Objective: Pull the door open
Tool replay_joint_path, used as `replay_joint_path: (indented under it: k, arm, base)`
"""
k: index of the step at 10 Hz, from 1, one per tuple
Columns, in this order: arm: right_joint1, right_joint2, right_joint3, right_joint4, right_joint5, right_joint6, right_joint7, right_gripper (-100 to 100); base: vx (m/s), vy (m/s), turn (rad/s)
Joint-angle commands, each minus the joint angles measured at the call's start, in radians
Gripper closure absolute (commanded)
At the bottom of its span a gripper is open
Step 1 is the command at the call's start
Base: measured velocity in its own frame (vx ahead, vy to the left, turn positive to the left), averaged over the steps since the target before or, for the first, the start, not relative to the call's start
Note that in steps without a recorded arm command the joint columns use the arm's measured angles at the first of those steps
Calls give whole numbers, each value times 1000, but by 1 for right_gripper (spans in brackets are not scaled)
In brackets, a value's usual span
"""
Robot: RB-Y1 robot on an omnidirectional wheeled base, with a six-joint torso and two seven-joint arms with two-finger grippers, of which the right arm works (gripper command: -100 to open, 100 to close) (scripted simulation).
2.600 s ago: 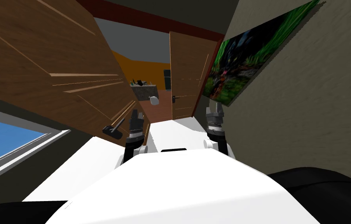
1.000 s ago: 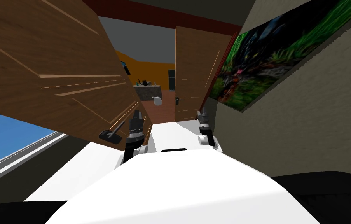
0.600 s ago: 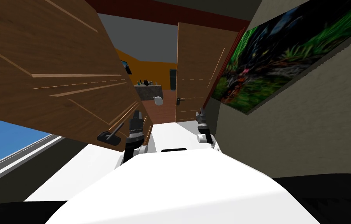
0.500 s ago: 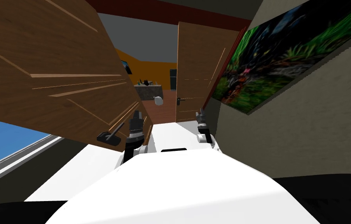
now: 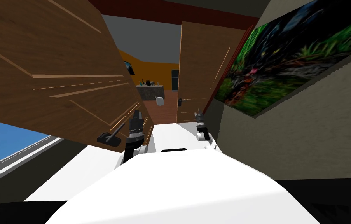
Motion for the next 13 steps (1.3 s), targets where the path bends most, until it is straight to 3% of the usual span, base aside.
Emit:
replay_joint_path:
  k: [1,4,5,7,8,9,12,13]
  arm:
    - [-18,-7,-2,39,-6,-4,-2,-100]
    - [-66,-22,-3,116,-21,-9,-2,-100]
    - [-66,-22,-3,128,-21,-9,-2,-100]
    - [-115,-38,-5,195,-36,-15,-3,-100]
    - [-115,-38,-5,218,-36,-15,-3,-100]
    - [-139,-45,-5,251,-44,-17,-3,-100]
    - [-164,-53,-6,308,-52,-20,-4,-100]
    - [-188,-60,-7,346,-60,-23,-4,-100]
  base:
    - [62,-5,26]
    - [53,-2,41]
    - [44,-1,31]
    - [65,-4,71]
    - [60,-9,31]
    - [58,0,52]
    - [46,-2,36]
    - [51,-1,49]
